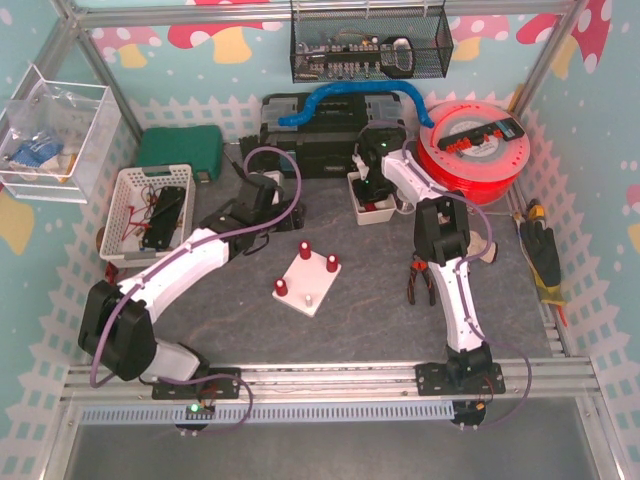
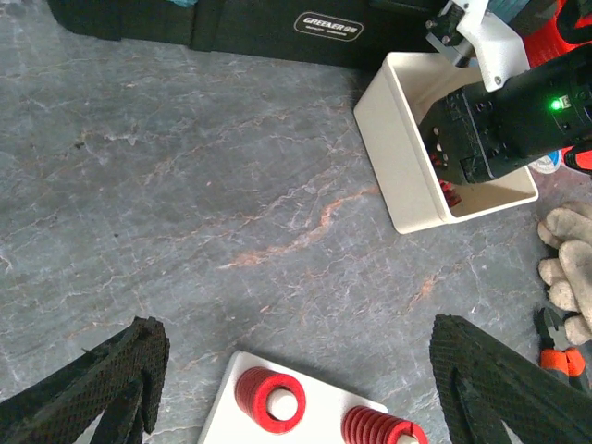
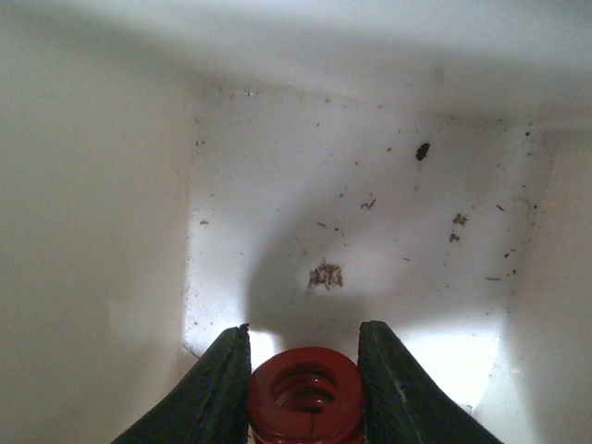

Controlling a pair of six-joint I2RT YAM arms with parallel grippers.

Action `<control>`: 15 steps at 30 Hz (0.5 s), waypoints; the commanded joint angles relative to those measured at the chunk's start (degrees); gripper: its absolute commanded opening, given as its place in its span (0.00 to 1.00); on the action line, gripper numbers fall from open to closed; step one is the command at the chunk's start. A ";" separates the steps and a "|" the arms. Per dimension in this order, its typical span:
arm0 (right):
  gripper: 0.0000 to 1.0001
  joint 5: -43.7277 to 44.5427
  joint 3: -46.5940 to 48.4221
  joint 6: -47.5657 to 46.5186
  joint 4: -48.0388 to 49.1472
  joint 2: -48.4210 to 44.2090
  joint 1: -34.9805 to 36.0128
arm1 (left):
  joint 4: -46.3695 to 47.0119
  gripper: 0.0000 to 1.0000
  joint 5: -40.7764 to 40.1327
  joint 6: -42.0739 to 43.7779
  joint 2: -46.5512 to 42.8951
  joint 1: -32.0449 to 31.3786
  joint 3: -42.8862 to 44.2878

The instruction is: Install the large spring

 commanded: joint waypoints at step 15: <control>0.52 2.59 -9.19 -0.28 7.56 -6.61 -0.70 | 0.50 0.78 -0.53 -0.50 -0.19 0.33 0.91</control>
